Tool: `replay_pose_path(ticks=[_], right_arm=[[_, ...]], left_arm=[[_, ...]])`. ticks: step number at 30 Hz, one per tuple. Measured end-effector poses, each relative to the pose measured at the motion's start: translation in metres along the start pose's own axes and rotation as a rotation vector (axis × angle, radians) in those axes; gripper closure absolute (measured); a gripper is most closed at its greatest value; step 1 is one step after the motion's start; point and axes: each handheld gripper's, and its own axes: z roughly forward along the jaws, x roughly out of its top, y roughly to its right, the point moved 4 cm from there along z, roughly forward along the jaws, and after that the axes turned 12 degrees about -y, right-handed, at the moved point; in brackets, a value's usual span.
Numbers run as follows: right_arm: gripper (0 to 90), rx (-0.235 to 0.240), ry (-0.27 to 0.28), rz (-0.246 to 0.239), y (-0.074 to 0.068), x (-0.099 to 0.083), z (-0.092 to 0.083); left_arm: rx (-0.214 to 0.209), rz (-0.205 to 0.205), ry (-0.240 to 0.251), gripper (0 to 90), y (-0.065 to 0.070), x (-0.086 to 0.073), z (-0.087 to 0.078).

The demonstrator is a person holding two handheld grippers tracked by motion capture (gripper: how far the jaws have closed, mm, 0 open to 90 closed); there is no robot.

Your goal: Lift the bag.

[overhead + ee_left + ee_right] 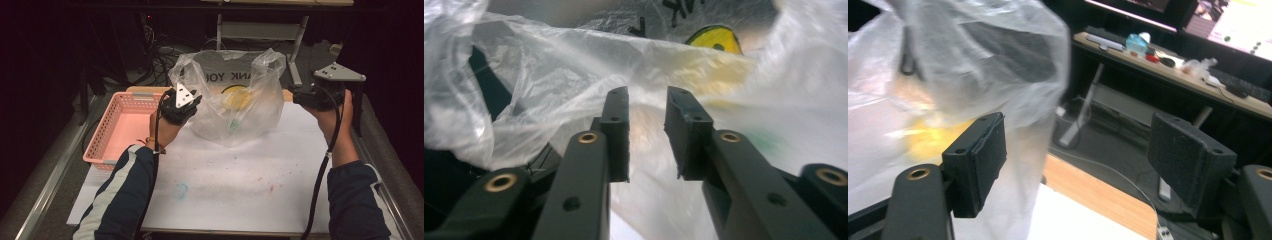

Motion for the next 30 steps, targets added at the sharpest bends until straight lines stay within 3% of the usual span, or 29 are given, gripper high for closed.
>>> replay_pose_path(ticks=[5,9,13,22,27,30], right_arm=[[23.8,0.031,0.025,-0.018,-0.02,-0.01,0.001],[23.0,0.042,0.026,-0.032,-0.03,-0.017,0.005],[22.6,0.054,0.028,-0.025,-0.033,-0.023,0.009],[20.6,0.076,0.025,0.009,-0.035,-0.04,0.017],[19.6,0.101,0.017,0.032,-0.037,-0.045,0.019],[19.7,0.099,0.043,0.031,-0.038,-0.049,0.016]], left_arm=[[0.041,0.009,0.049,39.3,0.005,-0.012,-0.017],[0.036,0.019,0.069,31.6,0.007,-0.017,-0.027],[0.049,0.021,0.077,28.1,0.005,-0.021,-0.032],[0.059,-0.068,0.093,24.9,-0.014,-0.042,-0.041],[0.058,-0.071,0.093,22.2,-0.016,-0.049,-0.046],[0.052,-0.064,0.085,20.4,-0.016,-0.054,-0.049]])
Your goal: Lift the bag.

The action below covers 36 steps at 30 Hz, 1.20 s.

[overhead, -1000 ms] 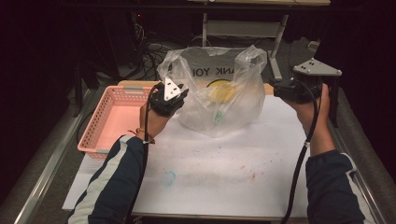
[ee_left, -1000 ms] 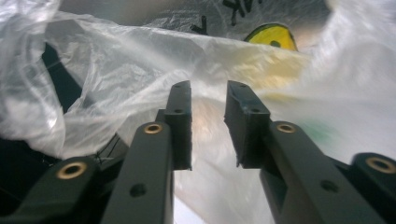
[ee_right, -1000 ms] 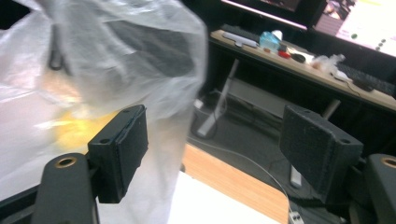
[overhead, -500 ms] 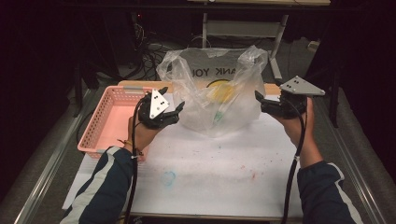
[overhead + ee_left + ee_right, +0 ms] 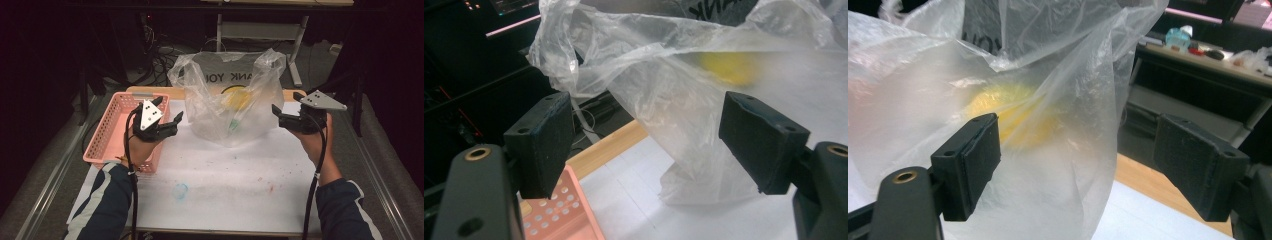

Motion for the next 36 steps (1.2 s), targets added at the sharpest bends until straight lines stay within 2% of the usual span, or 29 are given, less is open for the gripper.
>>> replay_pose_path(ticks=[3,6,10,21,33,36], right_arm=[[18.4,0.011,-0.006,-0.001,-0.004,-0.005,0.0],[18.2,0.03,-0.011,-0.005,-0.008,-0.012,0.0],[17.7,0.042,-0.012,-0.008,-0.012,-0.018,-0.002],[16.9,0.044,0.008,-0.044,-0.022,-0.029,-0.016],[16.9,0.07,-0.001,-0.08,-0.039,-0.045,-0.028],[16.9,0.067,-0.011,-0.101,-0.044,-0.05,-0.029]], left_arm=[[-0.011,-0.001,-0.001,19.8,0.001,-0.005,-0.003],[-0.01,0.025,-0.014,19.7,0.004,-0.01,-0.006],[-0.012,0.031,-0.013,16.9,0.005,-0.015,-0.012],[-0.022,0.076,-0.02,16.9,0.017,-0.029,-0.028],[-0.041,0.101,-0.013,16.9,0.024,-0.045,-0.042],[-0.044,0.108,-0.016,16.9,0.026,-0.05,-0.043]])
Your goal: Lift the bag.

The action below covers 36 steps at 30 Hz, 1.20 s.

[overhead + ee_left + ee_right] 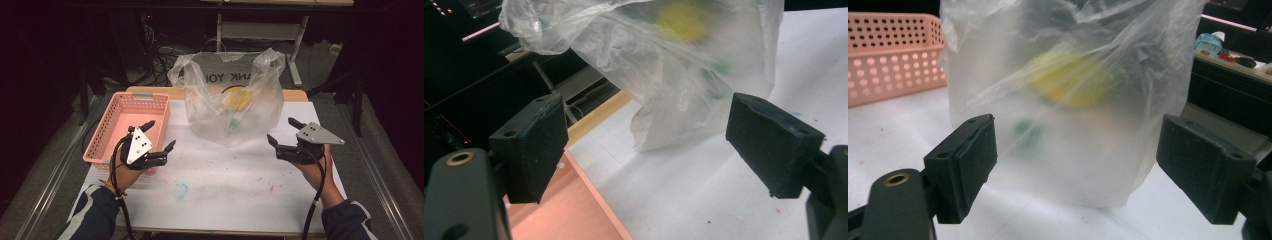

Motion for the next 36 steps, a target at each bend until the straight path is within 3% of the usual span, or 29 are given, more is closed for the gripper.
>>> replay_pose_path(ticks=[10,22,36], right_arm=[[17.0,0.02,0.002,-0.01,-0.011,-0.013,-0.009],[17.1,0.033,-0.003,-0.02,-0.019,-0.027,-0.017],[17.0,0.065,-0.03,-0.045,-0.033,-0.056,-0.025]], left_arm=[[0.013,0.006,-0.015,16.9,0.004,-0.014,-0.006],[-0.009,0.021,-0.04,16.9,0.013,-0.03,-0.013],[-0.035,0.053,-0.072,16.9,0.027,-0.049,-0.02]])
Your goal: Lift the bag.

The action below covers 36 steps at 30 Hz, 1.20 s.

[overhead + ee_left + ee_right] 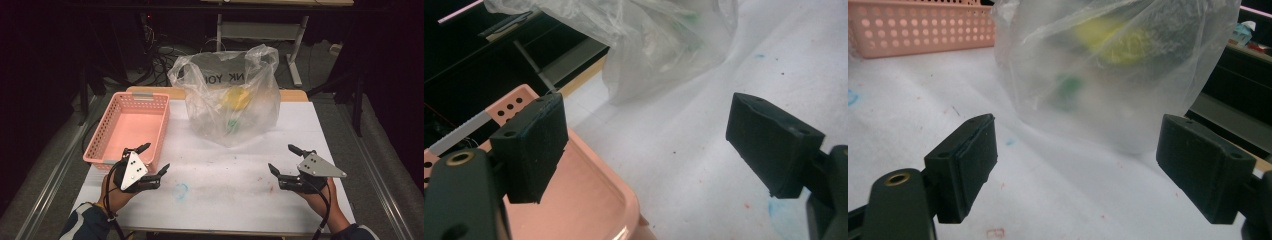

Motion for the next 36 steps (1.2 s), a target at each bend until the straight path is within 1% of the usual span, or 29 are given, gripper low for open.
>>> replay_pose_path(ticks=[2,4,7,10,13,16,18,22,25,29,36], right_arm=[[17.1,0.01,0.003,0.004,-0.002,-0.005,-0.001],[17.1,0.018,-0.01,-0.002,-0.005,-0.009,0.0],[17.0,0.018,-0.017,-0.011,-0.009,-0.016,-0.001],[17.0,0.029,-0.023,0.0,-0.012,-0.022,-0.002],[17.1,0.028,-0.035,-0.005,-0.015,-0.03,-0.002],[17.0,0.034,-0.053,-0.011,-0.019,-0.037,-0.002],[17.0,0.035,-0.067,-0.029,-0.021,-0.04,-0.002],[17.0,0.026,-0.065,-0.048,-0.024,-0.039,-0.002],[16.9,0.026,-0.068,-0.056,-0.026,-0.039,-0.003],[17.0,0.02,-0.062,-0.059,-0.026,-0.038,-0.004],[17.0,0.023,-0.069,-0.066,-0.027,-0.039,-0.003]], left_arm=[[-0.006,0.004,-0.004,16.9,0.002,-0.003,-0.001],[-0.012,0.005,-0.012,16.9,0.004,-0.006,-0.001],[-0.022,0.01,-0.028,16.9,0.008,-0.012,-0.002],[-0.036,0.006,-0.043,16.9,0.012,-0.017,-0.002],[-0.052,0.003,-0.061,16.9,0.016,-0.023,-0.003],[-0.057,0.008,-0.08,16.9,0.018,-0.026,-0.002],[-0.061,0.004,-0.08,16.9,0.018,-0.026,-0.001],[-0.061,0.012,-0.083,16.9,0.019,-0.026,-0.002],[-0.062,0.007,-0.078,16.8,0.018,-0.026,-0.003],[-0.063,0.011,-0.076,16.9,0.018,-0.026,-0.003],[-0.069,0.008,-0.078,16.9,0.018,-0.025,-0.002]])
